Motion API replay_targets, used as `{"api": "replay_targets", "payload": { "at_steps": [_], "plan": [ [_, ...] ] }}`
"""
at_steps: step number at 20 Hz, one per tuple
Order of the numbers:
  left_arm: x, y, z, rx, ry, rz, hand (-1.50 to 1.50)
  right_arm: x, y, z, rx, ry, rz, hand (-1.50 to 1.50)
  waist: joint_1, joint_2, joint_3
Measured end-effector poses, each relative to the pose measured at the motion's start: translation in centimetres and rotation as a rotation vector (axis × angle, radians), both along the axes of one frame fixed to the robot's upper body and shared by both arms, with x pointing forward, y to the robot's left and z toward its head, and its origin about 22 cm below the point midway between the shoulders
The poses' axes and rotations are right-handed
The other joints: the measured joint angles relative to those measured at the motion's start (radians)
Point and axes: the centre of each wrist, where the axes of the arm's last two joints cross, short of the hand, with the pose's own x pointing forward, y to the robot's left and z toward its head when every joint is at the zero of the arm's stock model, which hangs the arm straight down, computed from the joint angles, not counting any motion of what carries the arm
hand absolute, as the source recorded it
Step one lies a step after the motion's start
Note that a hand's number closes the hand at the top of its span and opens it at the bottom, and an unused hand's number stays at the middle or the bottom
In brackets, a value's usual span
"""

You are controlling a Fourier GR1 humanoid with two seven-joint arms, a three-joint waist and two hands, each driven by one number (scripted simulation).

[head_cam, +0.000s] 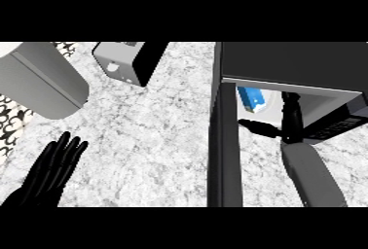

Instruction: Pick up the milk, place it into the microwave and close the microwave

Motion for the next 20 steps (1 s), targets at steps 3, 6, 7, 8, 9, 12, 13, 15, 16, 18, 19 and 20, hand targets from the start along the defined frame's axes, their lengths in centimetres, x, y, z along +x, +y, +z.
{"api": "replay_targets", "payload": {
  "at_steps": [3,6,7,8,9,12,13,15,16,18,19,20],
  "plan": [
    [0.0,-0.3,-0.3,0.002,0.009,-0.003,-1.5,0.2,0.3,0.0,0.024,0.011,0.015,-1.5,-0.015,-0.006,-0.002],
    [0.3,-0.6,-0.5,0.004,0.013,-0.012,-1.5,0.2,0.4,-0.2,0.053,0.01,0.049,-1.5,-0.033,-0.012,-0.003],
    [0.2,-0.7,-0.6,0.002,0.017,-0.017,-1.5,0.1,0.4,-0.3,0.062,0.018,0.059,-1.5,-0.037,-0.014,-0.004],
    [0.3,-0.8,-0.7,0.005,0.022,-0.024,-1.5,0.2,0.4,-0.3,0.072,0.027,0.074,-1.5,-0.042,-0.015,-0.004],
    [0.3,-1.0,-0.7,0.005,0.025,-0.033,-1.5,0.2,0.4,-0.3,0.086,0.033,0.087,-1.5,-0.047,-0.016,-0.005],
    [0.6,-1.6,-1.0,0.008,0.042,-0.052,-1.5,0.4,0.8,-0.3,0.14,0.063,0.136,-1.5,-0.062,-0.02,-0.008],
    [0.8,-1.9,-1.1,0.011,0.046,-0.065,-1.5,0.5,1.0,-0.3,0.161,0.072,0.148,-1.5,-0.068,-0.02,-0.008],
    [0.9,-2.2,-1.4,0.016,0.055,-0.088,-1.5,0.4,0.5,-1.0,0.222,0.176,0.134,-1.5,-0.077,-0.008,-0.004],
    [1.1,-2.4,-1.5,0.024,0.057,-0.101,-1.5,0.6,0.3,-1.0,0.254,0.222,0.129,-1.5,-0.081,-0.003,-0.001],
    [1.5,-3.1,-1.6,0.049,0.06,-0.133,-1.5,0.5,0.0,-1.7,0.298,0.298,0.129,-1.5,-0.092,0.002,0.001],
    [1.5,-3.3,-1.9,0.056,0.07,-0.158,1.5,0.4,-0.1,-2.0,0.317,0.322,0.128,-1.5,-0.095,0.004,0.003],
    [1.7,-3.5,-2.3,0.065,0.073,-0.177,1.5,0.4,0.0,-2.2,0.33,0.331,0.134,-1.5,-0.098,0.002,0.002]
  ]
}}
